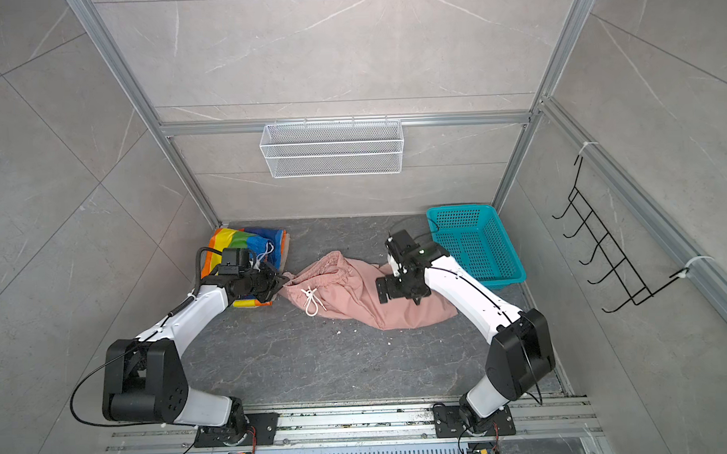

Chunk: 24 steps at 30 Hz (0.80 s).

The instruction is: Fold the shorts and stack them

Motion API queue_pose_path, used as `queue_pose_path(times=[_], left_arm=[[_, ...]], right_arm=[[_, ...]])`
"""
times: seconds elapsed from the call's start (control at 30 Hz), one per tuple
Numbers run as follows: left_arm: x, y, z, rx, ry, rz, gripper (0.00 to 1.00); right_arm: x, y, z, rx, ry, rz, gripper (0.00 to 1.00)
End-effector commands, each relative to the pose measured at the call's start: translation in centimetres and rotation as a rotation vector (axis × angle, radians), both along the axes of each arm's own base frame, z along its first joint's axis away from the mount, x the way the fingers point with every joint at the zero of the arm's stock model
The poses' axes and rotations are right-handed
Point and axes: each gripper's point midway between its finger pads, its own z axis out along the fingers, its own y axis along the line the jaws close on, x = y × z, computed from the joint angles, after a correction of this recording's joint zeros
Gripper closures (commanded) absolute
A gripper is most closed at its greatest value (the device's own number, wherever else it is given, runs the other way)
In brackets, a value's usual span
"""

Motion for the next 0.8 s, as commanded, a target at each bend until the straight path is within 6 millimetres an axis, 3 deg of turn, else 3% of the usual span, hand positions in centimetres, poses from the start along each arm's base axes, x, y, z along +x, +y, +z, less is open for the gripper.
queue_pose_path(times=[0.0, 0.13, 0.33, 0.4, 0.47, 0.53, 0.6, 0.67, 0.7, 0.77], left_arm=[[0.2, -0.5, 0.4, -0.023, -0.035, -0.045, 1.00], [0.2, -0.7, -0.1, -0.038, -0.027, -0.044, 1.00], [0.1, -0.9, -0.4, -0.052, -0.024, -0.043, 0.94], [0.0, -1.0, -0.4, -0.058, -0.023, -0.047, 0.87], [0.0, -1.2, -0.2, -0.068, -0.029, -0.051, 0.82], [-0.3, -1.5, 0.0, -0.081, -0.032, -0.058, 0.78], [-0.7, -1.9, 0.3, -0.091, -0.037, -0.069, 0.77], [-1.1, -2.4, 0.7, -0.097, -0.046, -0.076, 0.79], [-1.4, -2.8, 1.0, -0.101, -0.055, -0.085, 0.85], [-2.1, -3.5, 1.7, -0.109, -0.070, -0.097, 1.00]], right_arm=[[-0.7, -1.0, -2.2, -0.003, -0.031, -0.034, 0.01], [-2.1, -2.0, -5.6, -0.029, 0.025, -0.055, 0.01], [-1.6, -1.2, -9.3, -0.007, 0.067, -0.106, 0.03], [-1.1, -0.9, -9.9, 0.004, 0.059, -0.122, 0.10], [-0.6, -0.6, -10.2, 0.009, 0.051, -0.130, 0.29], [0.2, -0.3, -9.7, 0.013, 0.031, -0.133, 0.56], [1.2, 0.0, -8.2, 0.023, 0.000, -0.129, 0.76], [2.1, 0.3, -5.9, 0.033, -0.042, -0.123, 0.91], [2.7, 0.5, -4.1, 0.041, -0.073, -0.119, 0.98], [4.2, 1.0, 0.5, 0.074, -0.161, -0.113, 1.00]])
